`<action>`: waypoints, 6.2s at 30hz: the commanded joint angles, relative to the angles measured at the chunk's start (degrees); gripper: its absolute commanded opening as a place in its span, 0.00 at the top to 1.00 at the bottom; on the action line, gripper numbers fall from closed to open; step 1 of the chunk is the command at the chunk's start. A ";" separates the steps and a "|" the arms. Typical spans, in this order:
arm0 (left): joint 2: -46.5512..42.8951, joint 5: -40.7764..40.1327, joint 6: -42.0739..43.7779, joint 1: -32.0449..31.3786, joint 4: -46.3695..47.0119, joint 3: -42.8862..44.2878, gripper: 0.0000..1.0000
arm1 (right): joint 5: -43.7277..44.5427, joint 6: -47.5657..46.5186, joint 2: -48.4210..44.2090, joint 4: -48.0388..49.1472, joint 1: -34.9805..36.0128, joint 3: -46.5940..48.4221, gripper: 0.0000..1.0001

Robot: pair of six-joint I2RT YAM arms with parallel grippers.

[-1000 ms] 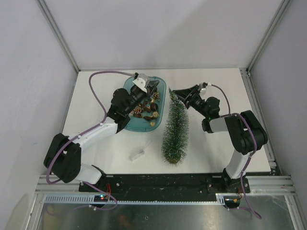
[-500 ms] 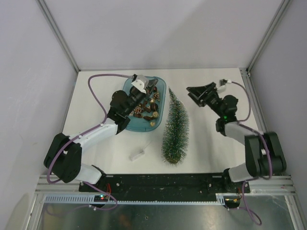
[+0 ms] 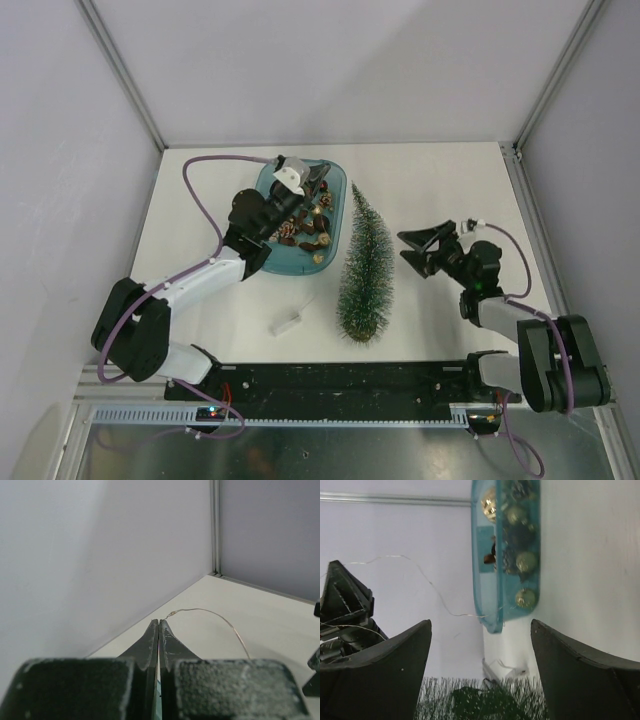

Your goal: Decorate the small christmas tree

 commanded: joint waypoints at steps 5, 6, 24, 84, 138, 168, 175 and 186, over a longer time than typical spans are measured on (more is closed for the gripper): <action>-0.25 0.90 2.34 0.17 2.48 1.06 1.00 | -1.07 10.80 -0.19 13.84 2.42 -2.95 0.15; -0.16 0.95 2.40 0.15 2.48 1.02 1.00 | -0.86 11.33 -0.17 14.73 2.82 -3.16 0.15; -1.64 1.77 0.82 -0.48 2.29 0.78 1.00 | 10.62 25.54 28.71 44.72 13.83 3.18 0.22; -8.60 3.17 9.68 -0.38 0.16 -7.44 0.03 | 3.88 12.23 11.45 22.01 -13.10 5.22 1.00; -18.86 1.74 9.11 4.01 -4.81 -11.55 0.00 | 2.27 -0.32 -54.16 -77.27 -2.81 -5.70 0.36; -20.67 2.37 9.44 4.01 -5.08 -12.79 0.00 | 19.87 7.24 -29.39 -41.03 10.84 -9.40 0.82; -21.39 3.14 9.57 3.94 -5.08 -13.03 0.03 | 20.71 -1.33 -21.00 -36.20 4.54 -2.78 1.00; -22.97 3.46 10.14 4.02 -5.12 -14.77 0.04 | 18.69 -8.83 -2.60 -24.82 -3.08 10.60 1.00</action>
